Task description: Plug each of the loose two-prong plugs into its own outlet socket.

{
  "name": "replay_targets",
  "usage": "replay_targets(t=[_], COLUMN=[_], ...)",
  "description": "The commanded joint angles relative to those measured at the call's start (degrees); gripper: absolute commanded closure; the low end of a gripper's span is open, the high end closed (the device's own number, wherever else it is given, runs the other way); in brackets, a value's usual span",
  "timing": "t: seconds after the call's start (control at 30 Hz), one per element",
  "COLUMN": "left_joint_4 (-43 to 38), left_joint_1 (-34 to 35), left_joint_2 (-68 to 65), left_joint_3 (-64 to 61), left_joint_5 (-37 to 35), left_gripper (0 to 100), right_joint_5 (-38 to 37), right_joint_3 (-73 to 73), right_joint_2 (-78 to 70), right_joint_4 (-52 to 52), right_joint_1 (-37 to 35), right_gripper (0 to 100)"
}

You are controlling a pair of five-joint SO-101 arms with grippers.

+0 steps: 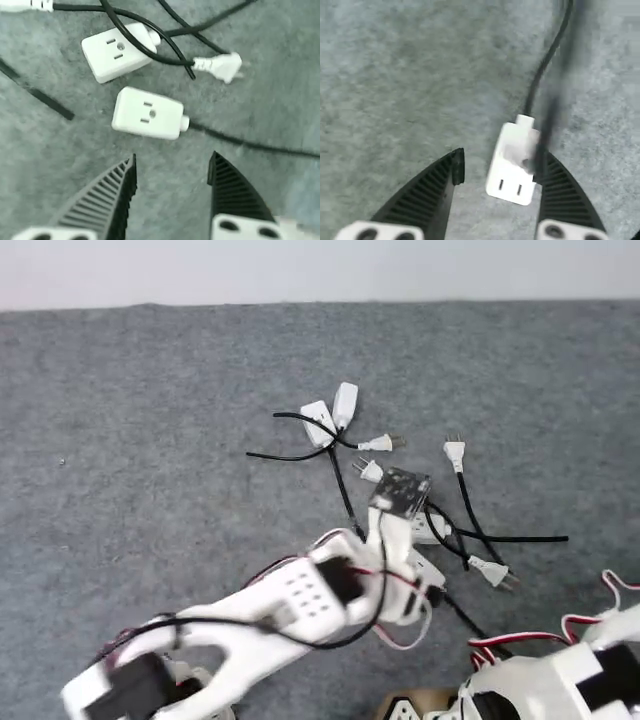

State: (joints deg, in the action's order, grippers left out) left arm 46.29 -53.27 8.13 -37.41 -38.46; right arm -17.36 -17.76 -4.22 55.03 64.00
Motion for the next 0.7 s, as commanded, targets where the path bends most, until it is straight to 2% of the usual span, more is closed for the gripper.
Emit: replay_targets(t=[0.0,0.13,0.27,0.4,0.57,0.67], left_joint_4=[0.5,0.4,0.8,5.5,6.2,6.9], left_joint_1=[-2.9,-4.3,-1.6,0.5,0.5,0.5], left_joint_2=[-9.2,-19.6,-26.5,-27.3,-27.3,-27.4], left_joint_3=[9.6,17.1,22.5,25.5,25.4,25.3], left_joint_5=[-6.1,-9.8,-12.2,-13.3,-13.5,-13.5], left_gripper=[78,78,78,78,78,78], right_joint_5=[2.7,3.2,3.3,3.3,3.3,3.3], right_joint_3=[3.3,3.3,3.1,2.1,2.2,2.3], right_joint_2=[0.3,0.0,-0.2,0.0,0.8,4.1], right_joint_4=[0.8,2.1,2.1,1.6,2.7,7.1], right_joint_1=[-3.0,-6.4,-9.7,-11.7,-14.5,-17.4], right_gripper=[79.0,79.0,79.0,79.0,79.0,79.0])
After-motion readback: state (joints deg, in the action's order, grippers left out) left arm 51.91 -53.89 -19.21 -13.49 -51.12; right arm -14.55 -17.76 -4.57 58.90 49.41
